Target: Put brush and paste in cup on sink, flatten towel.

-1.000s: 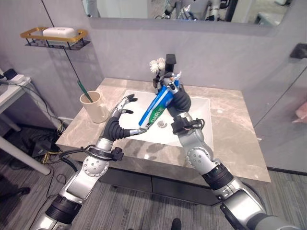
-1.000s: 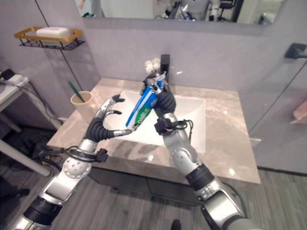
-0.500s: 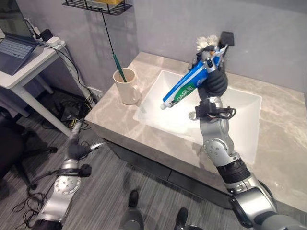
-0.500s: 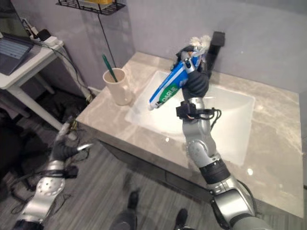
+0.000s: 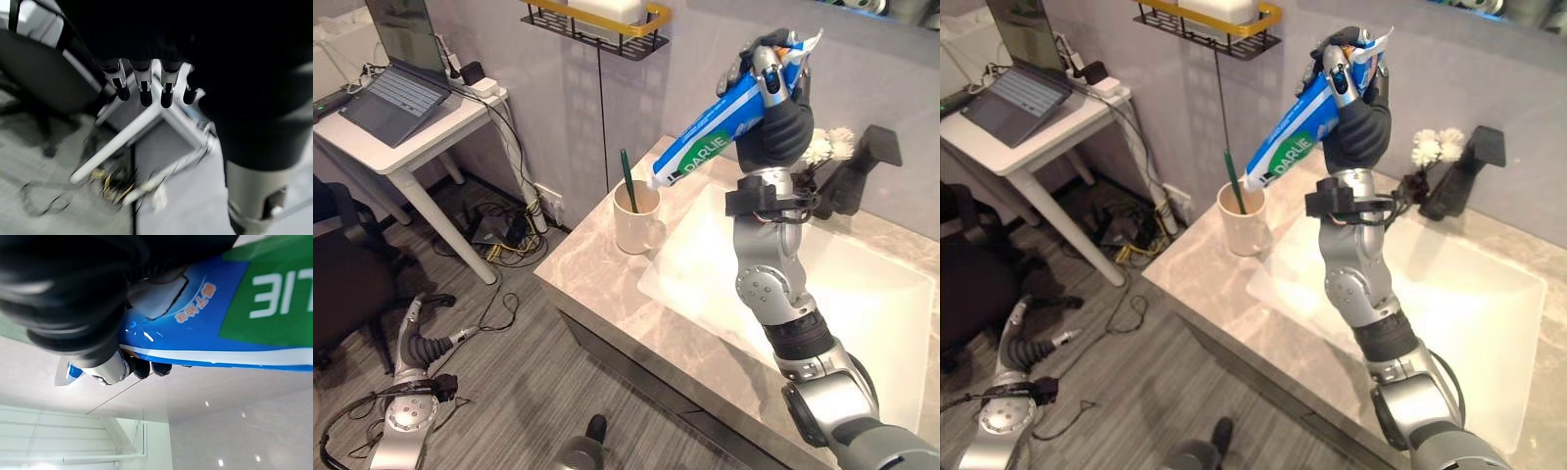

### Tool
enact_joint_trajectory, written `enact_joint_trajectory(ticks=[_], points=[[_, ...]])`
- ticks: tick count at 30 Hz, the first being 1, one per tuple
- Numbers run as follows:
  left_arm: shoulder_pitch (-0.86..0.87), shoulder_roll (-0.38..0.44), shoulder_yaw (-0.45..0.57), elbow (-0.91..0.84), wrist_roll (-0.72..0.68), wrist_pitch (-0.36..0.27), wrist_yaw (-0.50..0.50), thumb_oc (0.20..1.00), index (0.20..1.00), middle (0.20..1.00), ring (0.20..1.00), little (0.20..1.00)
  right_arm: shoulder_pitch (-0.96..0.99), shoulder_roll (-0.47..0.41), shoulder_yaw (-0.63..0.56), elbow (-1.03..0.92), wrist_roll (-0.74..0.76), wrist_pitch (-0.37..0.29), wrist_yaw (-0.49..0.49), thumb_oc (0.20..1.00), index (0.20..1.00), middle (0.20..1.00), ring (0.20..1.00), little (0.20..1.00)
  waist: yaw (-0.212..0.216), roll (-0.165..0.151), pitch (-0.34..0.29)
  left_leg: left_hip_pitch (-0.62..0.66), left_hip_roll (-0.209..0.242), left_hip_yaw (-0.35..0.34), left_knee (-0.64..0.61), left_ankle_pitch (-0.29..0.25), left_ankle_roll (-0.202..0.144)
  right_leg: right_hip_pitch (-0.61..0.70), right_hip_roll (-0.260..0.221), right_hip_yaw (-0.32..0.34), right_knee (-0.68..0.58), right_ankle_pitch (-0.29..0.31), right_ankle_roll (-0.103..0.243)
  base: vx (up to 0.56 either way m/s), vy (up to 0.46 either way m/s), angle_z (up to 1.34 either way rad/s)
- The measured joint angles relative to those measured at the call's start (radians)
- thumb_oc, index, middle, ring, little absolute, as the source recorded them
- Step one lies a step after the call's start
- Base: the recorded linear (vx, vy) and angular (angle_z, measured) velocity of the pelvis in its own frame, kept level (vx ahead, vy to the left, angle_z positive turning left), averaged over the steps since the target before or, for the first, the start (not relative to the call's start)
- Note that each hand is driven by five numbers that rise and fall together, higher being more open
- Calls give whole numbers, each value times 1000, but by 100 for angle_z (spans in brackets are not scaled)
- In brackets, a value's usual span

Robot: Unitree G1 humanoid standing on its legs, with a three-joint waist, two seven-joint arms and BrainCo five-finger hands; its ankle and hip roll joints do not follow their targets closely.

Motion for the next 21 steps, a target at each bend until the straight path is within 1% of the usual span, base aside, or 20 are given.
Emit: enact_joint_trajectory(ticks=[1, 5, 8, 9, 12, 14, 21], points=[[14, 0, -12, 6, 1, 8, -7, 1000, 1000, 1000, 1000, 1000, -5, 0, 2, 18, -17, 0, -1, 200, 200, 200, 200, 200, 0, -12, -7, 0, 3, 7, -1, -1, -2, -8, 2, 12, 0, 2, 1, 4, 43, -28], [45, -2, -18, 71, 5, 10, -22, 1000, 1000, 1000, 1000, 1000, -13, -3, 13, 66, -67, 3, -26, 200, 200, 200, 200, 200, -15, -59, -37, -7, 6, 20, -11, -4, -4, -26, 3, 17, 0, 6, 0, -34, 5, -9], [56, -1, -19, 76, 5, 12, -24, 1000, 1000, 1000, 1000, 1000, -22, -1, 30, 68, -107, 11, -44, 200, 200, 200, 200, 200, -20, -81, -49, -40, 4, 12, -7, -2, -5, -52, 2, 11, 0, 11, -1, -29, -7, 8], [56, -1, -23, 76, 5, 12, -26, 1000, 1000, 1000, 1000, 1000, -24, -1, 31, 68, -121, 14, -47, 200, 200, 200, 200, 200, -20, -85, -48, -55, 3, 0, -6, 1, -3, -60, 2, 6, 0, 13, -1, 3, 10, 17], [50, 4, -58, 76, 6, 12, -27, 1000, 1000, 1000, 1000, 1000, -29, -1, 31, 70, -149, 18, -66, 200, 200, 200, 200, 200, -17, -86, -45, -84, -3, -12, 3, 5, -1, -75, 0, -15, 0, 16, -1, 4, 10, 20], [46, 5, -62, 76, 7, 12, -32, 1000, 1000, 1000, 1000, 1000, -34, -4, 30, 72, -163, 18, -69, 200, 200, 200, 200, 200, -17, -85, -41, -106, -8, -28, 6, 6, 1, -87, 0, -28, 0, 17, -1, 6, 14, 16], [19, 15, -59, 74, 6, 9, -32, 1000, 1000, 1000, 1000, 1000, -68, -6, 30, 93, -174, 19, -93, 200, 200, 200, 200, 200, -7, -79, 16, -119, -13, -34, 6, 7, 2, -93, -8, -49, 0, 18, -2, 12, 15, 4]])
